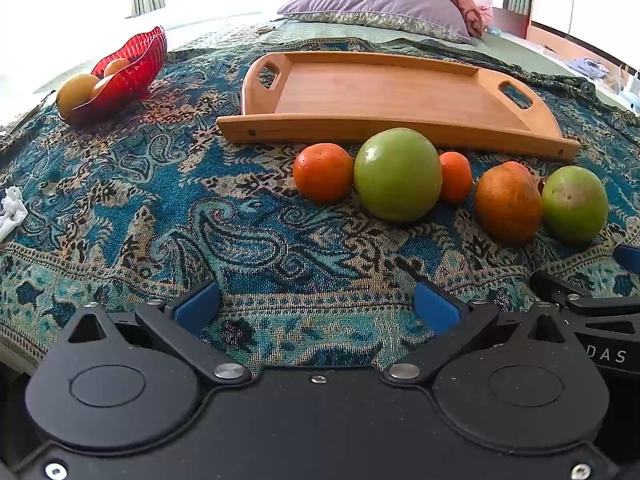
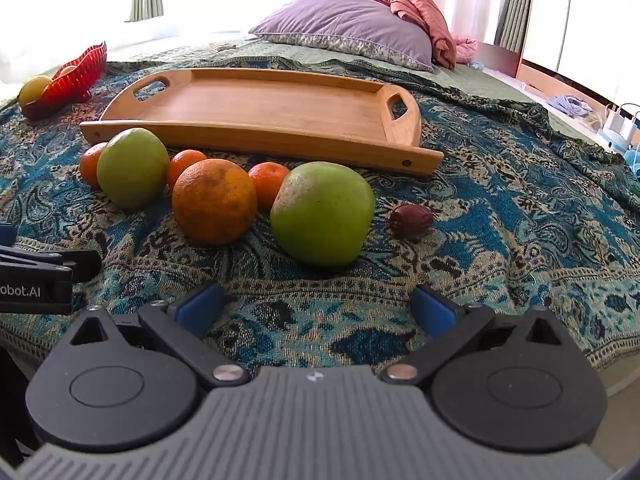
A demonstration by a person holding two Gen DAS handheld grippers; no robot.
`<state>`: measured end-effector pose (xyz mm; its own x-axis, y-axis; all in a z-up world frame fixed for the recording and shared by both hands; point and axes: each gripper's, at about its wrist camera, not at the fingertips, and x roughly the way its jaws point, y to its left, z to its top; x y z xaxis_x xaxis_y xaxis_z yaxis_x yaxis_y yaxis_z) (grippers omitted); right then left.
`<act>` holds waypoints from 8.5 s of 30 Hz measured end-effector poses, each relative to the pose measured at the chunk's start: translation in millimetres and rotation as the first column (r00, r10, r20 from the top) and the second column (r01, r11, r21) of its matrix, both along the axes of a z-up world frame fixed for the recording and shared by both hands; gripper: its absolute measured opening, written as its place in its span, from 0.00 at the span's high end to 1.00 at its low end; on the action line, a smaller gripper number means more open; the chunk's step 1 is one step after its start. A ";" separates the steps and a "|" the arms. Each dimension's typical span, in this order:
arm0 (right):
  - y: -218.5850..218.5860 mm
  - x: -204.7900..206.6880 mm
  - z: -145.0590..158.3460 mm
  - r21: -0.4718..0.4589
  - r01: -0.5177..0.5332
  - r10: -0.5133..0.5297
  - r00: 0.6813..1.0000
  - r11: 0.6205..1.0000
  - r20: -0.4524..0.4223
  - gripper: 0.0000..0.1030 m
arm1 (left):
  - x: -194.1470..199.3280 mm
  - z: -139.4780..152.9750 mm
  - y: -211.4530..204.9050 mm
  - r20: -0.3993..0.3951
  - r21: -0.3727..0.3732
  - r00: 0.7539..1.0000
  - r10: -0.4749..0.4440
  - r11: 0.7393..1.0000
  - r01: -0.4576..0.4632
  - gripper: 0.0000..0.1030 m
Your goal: Organize fruits
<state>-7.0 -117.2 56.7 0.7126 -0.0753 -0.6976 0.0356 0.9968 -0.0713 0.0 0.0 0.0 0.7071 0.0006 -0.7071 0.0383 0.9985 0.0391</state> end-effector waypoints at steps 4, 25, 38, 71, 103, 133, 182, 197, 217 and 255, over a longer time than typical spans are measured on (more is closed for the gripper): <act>-1.1 -0.1 -0.5 -0.019 -0.002 0.002 1.000 1.000 -0.018 0.00 | 0.1 0.0 -0.1 -0.002 0.000 1.000 0.000 1.000 0.000 0.00; 1.1 -0.1 -0.2 -0.013 -0.001 0.000 1.000 1.000 -0.014 0.00 | 0.2 -0.1 0.0 -0.007 0.000 1.000 0.000 1.000 0.000 0.00; 2.2 -0.3 -0.4 -0.015 -0.001 0.001 1.000 1.000 -0.012 0.00 | 0.1 -0.1 0.0 -0.008 0.000 1.000 0.000 1.000 0.000 0.00; 2.8 -1.6 -0.5 -0.017 -0.001 0.001 1.000 1.000 -0.010 0.00 | 0.1 -0.2 -0.1 -0.011 0.000 1.000 0.000 1.000 0.000 0.00; 0.8 -13.7 -9.3 -0.013 0.013 -0.011 0.996 1.000 0.087 0.00 | -12.2 -4.7 0.0 0.064 0.002 0.998 0.001 1.000 -0.001 0.00; -8.9 -5.0 7.0 -0.002 -0.061 0.060 0.976 0.998 0.207 0.31 | 27.0 16.6 -19.6 0.164 -0.153 0.980 -0.110 0.979 0.135 0.54; -5.0 -11.2 5.4 0.030 -0.044 0.034 0.960 0.999 0.278 0.41 | 30.2 15.1 -4.4 0.178 -0.189 0.966 -0.186 0.957 0.219 0.48; -30.5 12.9 40.4 0.153 0.011 -0.066 0.932 0.988 0.358 0.42 | 54.0 75.4 14.9 0.303 -0.121 0.933 -0.196 0.963 0.242 0.48; -52.3 121.0 53.5 0.237 -0.011 -0.041 0.976 0.971 0.213 0.42 | 143.4 70.7 11.5 0.198 -0.174 0.966 -0.165 0.964 0.201 0.48; -38.6 186.9 28.4 0.190 -0.019 0.004 0.997 0.982 0.081 0.42 | 213.5 41.3 -1.3 0.122 -0.167 0.983 -0.136 0.974 0.155 0.48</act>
<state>179.9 -155.9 85.1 0.7665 0.0619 -0.6393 0.0218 0.9923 0.1222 213.4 -1.3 41.4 0.7633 -0.2246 -0.6058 0.1886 0.9742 -0.1235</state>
